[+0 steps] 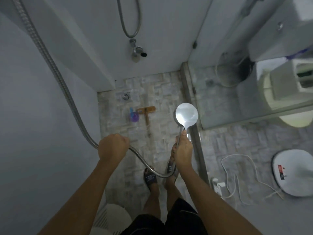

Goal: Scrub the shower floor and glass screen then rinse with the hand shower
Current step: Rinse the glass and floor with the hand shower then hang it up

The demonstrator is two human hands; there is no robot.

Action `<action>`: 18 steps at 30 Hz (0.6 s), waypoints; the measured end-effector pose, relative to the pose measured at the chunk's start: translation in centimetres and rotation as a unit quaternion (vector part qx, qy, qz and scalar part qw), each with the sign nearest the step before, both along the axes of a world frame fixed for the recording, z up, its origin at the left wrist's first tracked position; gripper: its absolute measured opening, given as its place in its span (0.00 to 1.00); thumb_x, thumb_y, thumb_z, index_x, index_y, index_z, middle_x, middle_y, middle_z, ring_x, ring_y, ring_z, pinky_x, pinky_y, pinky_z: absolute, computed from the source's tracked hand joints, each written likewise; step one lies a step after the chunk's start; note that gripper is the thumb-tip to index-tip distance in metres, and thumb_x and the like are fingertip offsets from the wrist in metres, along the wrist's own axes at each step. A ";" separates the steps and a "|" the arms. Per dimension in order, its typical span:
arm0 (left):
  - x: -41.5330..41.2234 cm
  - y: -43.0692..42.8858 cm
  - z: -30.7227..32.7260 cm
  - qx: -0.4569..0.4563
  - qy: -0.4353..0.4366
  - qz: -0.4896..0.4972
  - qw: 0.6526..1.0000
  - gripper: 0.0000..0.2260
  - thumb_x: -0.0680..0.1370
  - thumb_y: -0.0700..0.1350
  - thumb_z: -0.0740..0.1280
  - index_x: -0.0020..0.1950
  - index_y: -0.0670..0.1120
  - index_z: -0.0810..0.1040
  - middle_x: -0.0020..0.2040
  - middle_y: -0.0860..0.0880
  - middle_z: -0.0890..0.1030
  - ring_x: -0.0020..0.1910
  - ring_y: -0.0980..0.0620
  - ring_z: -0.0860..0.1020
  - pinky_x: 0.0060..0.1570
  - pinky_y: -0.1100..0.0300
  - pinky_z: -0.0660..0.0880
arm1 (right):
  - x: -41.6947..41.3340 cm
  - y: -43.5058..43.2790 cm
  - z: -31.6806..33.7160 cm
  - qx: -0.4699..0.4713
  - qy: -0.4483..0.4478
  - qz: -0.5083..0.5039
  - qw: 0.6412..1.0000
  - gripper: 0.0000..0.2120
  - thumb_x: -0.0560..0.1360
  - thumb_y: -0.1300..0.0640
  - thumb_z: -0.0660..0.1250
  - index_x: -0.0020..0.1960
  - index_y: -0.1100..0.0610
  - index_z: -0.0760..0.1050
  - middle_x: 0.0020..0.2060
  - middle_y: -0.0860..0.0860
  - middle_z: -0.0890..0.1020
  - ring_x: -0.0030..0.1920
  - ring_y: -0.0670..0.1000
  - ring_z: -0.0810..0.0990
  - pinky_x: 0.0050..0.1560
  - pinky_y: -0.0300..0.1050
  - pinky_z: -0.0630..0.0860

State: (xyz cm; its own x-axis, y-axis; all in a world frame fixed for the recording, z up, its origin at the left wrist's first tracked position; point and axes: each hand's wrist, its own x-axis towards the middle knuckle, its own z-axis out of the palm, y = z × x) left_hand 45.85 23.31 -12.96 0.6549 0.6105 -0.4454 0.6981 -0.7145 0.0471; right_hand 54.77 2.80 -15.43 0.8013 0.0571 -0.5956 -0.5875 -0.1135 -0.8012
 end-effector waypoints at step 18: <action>14.9 -7.1 -1.9 -0.026 -0.038 0.032 0.998 0.20 0.82 0.52 0.59 0.37 0.40 0.78 0.34 0.44 0.78 0.36 0.44 0.77 0.35 0.57 0.71 | 15.2 -7.8 -1.8 -0.043 -0.098 -0.086 0.990 0.25 0.83 0.41 0.53 0.36 0.58 0.65 0.26 0.55 0.64 0.23 0.49 0.63 0.23 0.37 0.62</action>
State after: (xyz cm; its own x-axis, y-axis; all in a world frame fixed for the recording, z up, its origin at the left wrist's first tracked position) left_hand 60.72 16.22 -14.87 0.6485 0.6298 -0.4275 0.7353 -0.6636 0.1379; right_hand 69.95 -5.01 -17.27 0.8958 -0.1345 -0.4236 -0.4374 -0.0980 -0.8939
